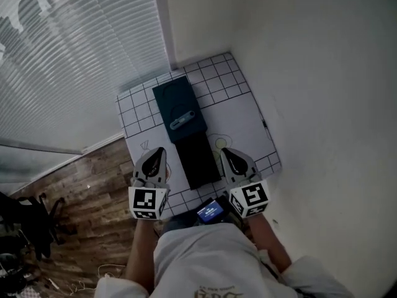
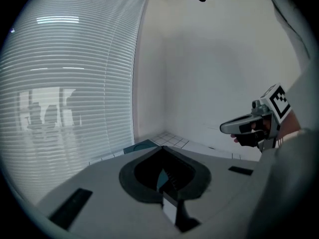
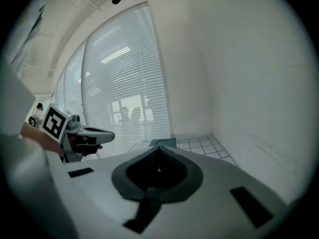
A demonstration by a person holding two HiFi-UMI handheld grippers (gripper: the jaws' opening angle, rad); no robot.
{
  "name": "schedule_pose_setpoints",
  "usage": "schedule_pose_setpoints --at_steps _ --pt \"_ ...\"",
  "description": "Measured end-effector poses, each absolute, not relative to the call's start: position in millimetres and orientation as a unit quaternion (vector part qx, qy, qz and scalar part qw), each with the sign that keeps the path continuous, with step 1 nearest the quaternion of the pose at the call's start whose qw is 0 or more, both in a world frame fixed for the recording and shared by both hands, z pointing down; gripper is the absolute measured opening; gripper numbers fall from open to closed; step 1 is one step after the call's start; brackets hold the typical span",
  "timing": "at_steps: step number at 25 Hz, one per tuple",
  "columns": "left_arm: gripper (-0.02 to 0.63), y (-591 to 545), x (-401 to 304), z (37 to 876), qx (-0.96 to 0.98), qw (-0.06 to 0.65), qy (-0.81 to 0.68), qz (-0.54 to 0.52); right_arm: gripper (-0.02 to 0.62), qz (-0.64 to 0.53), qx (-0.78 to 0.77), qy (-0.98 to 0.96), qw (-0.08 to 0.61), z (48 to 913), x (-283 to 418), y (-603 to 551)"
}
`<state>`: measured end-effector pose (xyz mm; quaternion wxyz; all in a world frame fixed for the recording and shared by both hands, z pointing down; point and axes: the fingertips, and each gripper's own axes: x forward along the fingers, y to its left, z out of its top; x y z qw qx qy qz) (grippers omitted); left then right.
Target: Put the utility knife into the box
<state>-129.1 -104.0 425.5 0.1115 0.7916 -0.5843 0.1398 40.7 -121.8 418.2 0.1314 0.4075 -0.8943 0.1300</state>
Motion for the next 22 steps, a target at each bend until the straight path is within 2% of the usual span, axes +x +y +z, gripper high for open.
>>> schedule_pose_setpoints --at_steps 22 --pt "0.009 -181 -128 511 0.830 0.124 -0.493 0.230 0.008 0.171 0.438 -0.864 0.183 485 33 -172"
